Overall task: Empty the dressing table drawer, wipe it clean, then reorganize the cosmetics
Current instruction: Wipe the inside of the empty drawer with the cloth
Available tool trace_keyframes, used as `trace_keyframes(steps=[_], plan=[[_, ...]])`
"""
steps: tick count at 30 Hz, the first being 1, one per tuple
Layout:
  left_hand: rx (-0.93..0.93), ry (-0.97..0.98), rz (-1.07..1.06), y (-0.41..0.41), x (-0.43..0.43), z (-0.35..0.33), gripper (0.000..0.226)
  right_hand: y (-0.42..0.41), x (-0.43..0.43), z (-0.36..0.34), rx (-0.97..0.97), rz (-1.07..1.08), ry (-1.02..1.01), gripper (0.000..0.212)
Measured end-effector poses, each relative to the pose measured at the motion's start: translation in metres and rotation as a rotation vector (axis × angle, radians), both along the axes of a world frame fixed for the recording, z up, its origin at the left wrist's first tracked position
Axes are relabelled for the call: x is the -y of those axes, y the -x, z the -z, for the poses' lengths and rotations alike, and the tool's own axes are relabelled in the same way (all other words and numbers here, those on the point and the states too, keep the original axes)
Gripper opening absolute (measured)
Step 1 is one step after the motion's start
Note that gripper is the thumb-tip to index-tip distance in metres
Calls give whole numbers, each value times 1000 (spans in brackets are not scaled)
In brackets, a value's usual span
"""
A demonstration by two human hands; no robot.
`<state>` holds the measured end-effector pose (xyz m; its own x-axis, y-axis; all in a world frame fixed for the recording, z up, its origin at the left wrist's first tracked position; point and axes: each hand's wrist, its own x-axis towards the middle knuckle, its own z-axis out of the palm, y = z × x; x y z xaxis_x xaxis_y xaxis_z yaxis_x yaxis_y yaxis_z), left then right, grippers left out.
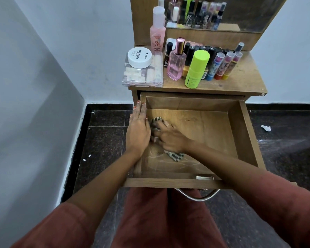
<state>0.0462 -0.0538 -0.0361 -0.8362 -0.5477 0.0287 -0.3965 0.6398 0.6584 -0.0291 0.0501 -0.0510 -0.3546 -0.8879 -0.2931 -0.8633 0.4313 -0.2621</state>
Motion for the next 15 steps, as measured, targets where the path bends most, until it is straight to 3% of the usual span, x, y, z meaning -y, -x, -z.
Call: trace_keyframes(steps=[7,15], plan=[[7,25,8,0,0,2,50,-28,-29,-2,291,-288,-107,34],[47,101,26,-1,2,6,50,5,-45,-1,224,-285,213,32]])
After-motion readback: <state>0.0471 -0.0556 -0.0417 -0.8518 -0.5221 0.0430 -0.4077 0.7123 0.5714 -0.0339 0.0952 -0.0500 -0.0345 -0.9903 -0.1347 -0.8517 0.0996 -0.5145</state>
